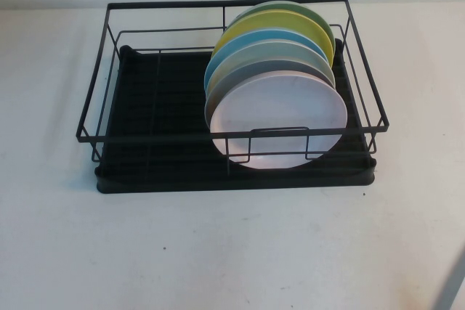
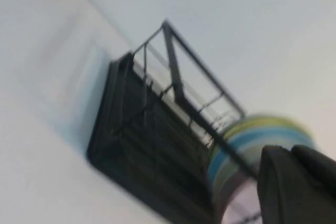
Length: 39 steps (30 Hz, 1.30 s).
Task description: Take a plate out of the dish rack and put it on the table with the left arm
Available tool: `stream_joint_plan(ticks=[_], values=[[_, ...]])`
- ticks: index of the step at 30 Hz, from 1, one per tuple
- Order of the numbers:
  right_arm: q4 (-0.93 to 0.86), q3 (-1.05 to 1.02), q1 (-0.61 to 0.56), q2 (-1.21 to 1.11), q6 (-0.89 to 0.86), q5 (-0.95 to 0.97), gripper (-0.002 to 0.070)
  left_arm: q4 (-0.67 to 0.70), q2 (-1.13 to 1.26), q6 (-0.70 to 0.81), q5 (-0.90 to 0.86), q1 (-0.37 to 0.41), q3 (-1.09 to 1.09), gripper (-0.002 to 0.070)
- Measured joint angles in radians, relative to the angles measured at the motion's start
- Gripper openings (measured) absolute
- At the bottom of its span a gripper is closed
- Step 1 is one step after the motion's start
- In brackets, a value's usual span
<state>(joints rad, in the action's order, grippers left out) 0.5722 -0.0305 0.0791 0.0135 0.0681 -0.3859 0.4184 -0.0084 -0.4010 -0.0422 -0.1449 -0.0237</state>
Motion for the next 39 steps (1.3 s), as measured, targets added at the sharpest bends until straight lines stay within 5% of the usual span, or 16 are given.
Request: stream_joint_plan(ticks=[7, 14, 25, 29, 35, 39], values=[[0.000, 0.000, 0.000, 0.000, 0.000, 0.000, -0.0018, -0.154, 0.106, 0.258, -0.496, -0.051, 0.330, -0.0004], [0.000, 0.000, 0.000, 0.000, 0.000, 0.000, -0.0018, -0.131, 0.477, 0.844, -1.011, -0.078, 0.850, -0.0004], [0.000, 0.000, 0.000, 0.000, 0.000, 0.000, -0.0018, 0.051, 1.088, 1.261, -1.108, -0.078, 1.287, 0.0001], [0.000, 0.000, 0.000, 0.000, 0.000, 0.000, -0.0018, 0.115, 1.250, 1.365, -1.111, -0.082, 1.406, 0.0101], [0.000, 0.000, 0.000, 0.000, 0.000, 0.000, -0.0018, 0.131, 1.418, 1.507, -1.092, -0.176, 1.487, 0.0421], [0.000, 0.000, 0.000, 0.000, 0.000, 0.000, -0.0018, 0.128, 1.512, 1.628, -0.986, -0.286, 1.491, 0.0460]])
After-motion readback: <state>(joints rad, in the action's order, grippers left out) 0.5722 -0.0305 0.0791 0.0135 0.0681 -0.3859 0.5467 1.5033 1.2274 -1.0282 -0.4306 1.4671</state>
